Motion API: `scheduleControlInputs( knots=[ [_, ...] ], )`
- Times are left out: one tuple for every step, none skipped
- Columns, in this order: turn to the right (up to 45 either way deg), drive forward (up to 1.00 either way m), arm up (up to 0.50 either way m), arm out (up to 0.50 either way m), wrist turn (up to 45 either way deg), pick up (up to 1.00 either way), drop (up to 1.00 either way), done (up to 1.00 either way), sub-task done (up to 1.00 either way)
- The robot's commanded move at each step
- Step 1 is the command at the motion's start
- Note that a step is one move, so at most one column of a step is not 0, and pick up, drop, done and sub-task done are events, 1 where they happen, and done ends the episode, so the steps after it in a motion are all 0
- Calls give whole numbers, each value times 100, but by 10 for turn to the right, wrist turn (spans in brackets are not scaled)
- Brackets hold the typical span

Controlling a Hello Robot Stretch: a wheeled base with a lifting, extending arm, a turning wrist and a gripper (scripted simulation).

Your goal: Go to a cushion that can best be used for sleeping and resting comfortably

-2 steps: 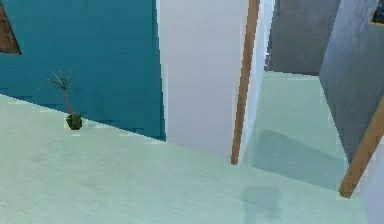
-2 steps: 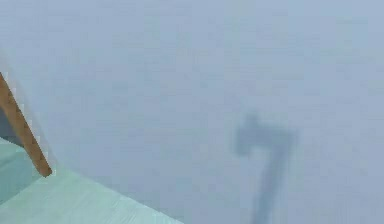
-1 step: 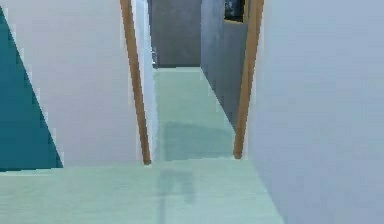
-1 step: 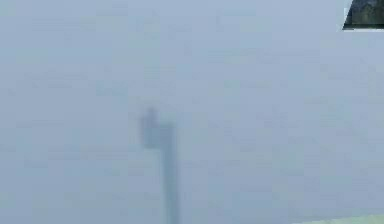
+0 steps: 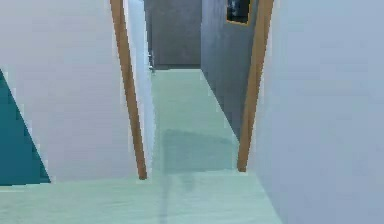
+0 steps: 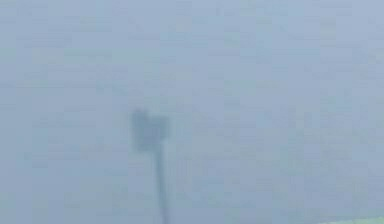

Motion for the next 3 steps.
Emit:
scheduleControlInputs(
  knots=[
    [0,100,0,0,0,0,0,0,0],
    [150,0,0,0,0,0,0,0,0],
    [0,10,0,0,0,0,0,0,0]
  ],
)
